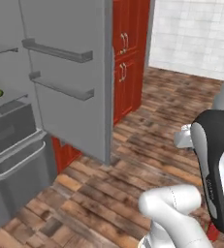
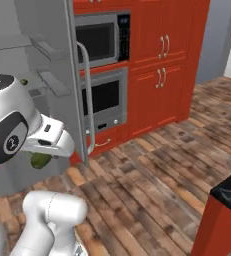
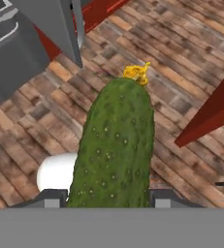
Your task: Gather the cucumber and avocado from the fridge and place them on a tray on the dining counter. Then gather the fishs from the fridge and place them on the other tray.
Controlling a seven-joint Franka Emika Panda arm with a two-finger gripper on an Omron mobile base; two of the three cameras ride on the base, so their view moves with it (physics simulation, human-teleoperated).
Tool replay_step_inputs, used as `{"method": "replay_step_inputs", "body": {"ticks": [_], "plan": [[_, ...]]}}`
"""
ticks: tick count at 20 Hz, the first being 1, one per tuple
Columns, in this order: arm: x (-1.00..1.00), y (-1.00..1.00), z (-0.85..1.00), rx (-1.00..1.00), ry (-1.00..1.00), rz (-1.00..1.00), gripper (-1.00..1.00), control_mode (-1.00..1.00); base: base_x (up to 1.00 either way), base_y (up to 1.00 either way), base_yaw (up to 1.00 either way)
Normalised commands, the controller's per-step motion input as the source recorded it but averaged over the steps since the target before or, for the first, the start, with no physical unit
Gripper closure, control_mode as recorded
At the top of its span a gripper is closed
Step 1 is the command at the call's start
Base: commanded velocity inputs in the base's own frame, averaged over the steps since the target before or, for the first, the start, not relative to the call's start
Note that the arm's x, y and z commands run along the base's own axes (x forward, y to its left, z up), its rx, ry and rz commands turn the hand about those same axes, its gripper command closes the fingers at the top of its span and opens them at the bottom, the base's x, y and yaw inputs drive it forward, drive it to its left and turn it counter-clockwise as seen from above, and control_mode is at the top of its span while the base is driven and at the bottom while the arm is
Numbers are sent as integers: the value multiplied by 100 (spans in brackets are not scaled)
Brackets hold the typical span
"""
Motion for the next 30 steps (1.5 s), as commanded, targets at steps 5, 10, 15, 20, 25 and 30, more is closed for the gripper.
{"method": "replay_step_inputs", "body": {"ticks": [5, 10, 15, 20, 25, 30], "plan": [[0, 0, 0, 0, 0, 0, 100, 100, -82, 6, -87], [0, 0, 0, 0, 0, 0, 100, 100, -56, -20, -74], [0, 0, 0, 0, 0, 0, 100, 100, 2, -70, -43], [0, 0, 0, 0, 0, 0, 100, 100, 33, -99, -2], [0, 0, 0, 0, 0, 0, 100, 100, 33, -100, -3], [0, 0, 0, 0, 0, 0, 100, 100, 23, -100, -5]]}}
